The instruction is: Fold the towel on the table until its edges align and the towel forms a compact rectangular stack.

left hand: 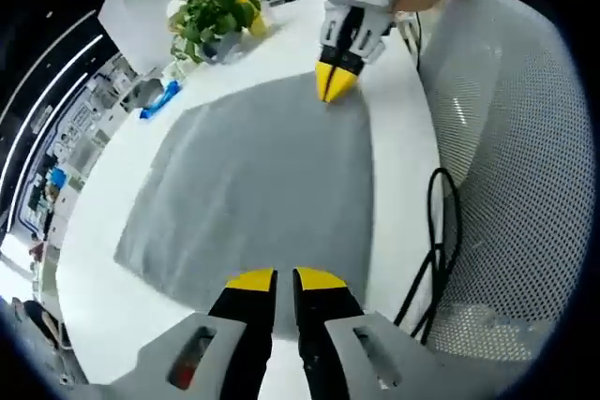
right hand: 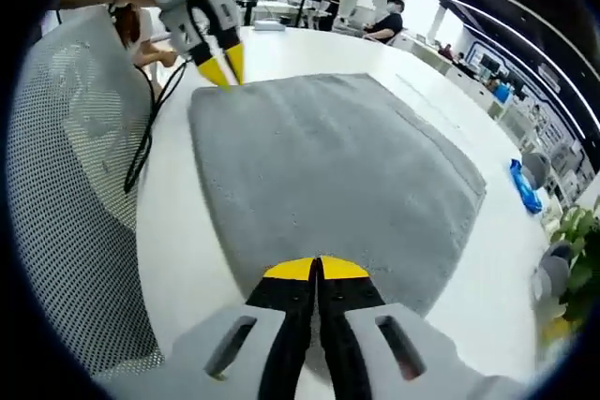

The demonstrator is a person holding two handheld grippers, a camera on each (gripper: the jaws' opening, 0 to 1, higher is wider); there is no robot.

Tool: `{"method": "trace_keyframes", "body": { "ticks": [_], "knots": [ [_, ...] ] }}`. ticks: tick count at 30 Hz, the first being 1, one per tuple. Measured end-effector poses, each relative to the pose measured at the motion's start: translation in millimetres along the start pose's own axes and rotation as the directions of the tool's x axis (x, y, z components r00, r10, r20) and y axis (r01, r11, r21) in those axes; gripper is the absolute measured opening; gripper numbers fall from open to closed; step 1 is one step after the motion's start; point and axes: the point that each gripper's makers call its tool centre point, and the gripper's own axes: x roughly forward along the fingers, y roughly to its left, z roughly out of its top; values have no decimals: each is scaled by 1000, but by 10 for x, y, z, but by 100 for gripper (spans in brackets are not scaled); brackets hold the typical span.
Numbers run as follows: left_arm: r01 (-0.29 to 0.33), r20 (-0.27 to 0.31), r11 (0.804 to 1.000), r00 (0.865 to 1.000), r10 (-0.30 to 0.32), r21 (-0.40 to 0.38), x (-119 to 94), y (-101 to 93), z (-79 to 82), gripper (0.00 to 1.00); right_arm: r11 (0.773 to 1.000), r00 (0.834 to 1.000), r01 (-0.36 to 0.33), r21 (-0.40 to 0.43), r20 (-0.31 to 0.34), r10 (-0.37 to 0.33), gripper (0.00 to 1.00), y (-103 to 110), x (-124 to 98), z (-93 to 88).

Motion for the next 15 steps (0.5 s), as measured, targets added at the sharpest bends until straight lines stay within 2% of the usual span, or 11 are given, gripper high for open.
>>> {"method": "trace_keyframes", "body": {
  "ticks": [1, 2, 3, 4, 5, 6, 8, 10, 12, 14, 15],
  "knots": [
    [71, 5, 993, 997, -71, -89, 31, -138, -19, 8, 1000, 1000, 3, 14, -27, -2, 0, -33, -14, -92],
    [76, -22, 990, 997, -79, -116, 50, -161, -77, 8, 999, 995, 5, 39, -100, -1, 0, -59, -32, -278],
    [44, -73, 997, 996, -49, -62, 80, -125, -171, 8, 999, 989, 7, 42, -149, 0, 0, -68, -43, -394],
    [20, -106, 1000, 994, -21, -14, 97, -94, -228, 7, 999, 999, -20, 26, -49, 22, 0, -50, -29, -272],
    [-2, -141, 999, 990, 6, 32, 115, -64, -289, 7, 995, 996, -14, 94, -82, 22, 0, -42, -44, -326],
    [-5, -78, 1000, 997, 7, 27, 130, -66, -190, 7, 993, 997, -14, 121, -68, 22, 0, -41, -36, -313],
    [-26, -109, 999, 994, 24, -22, 106, -26, -241, 7, 990, 998, -10, 143, -62, 19, 0, -56, -28, -310],
    [-48, -112, 999, 993, 46, -15, 89, 17, -255, 6, 987, 998, -24, 158, -58, 34, 0, -41, -27, -305],
    [-78, -127, 997, 989, 77, -7, 76, 82, -310, 6, 981, 997, -65, 180, -33, 72, 0, 23, -26, -277],
    [-115, -144, 993, 983, 114, 4, 53, 159, -377, 5, 963, 992, -118, 240, -2, 122, 0, 122, -33, -250],
    [-132, -143, 991, 981, 129, -6, 44, 191, -398, 5, 964, 992, -126, 232, 4, 129, 0, 151, -42, -242]
  ]
}}
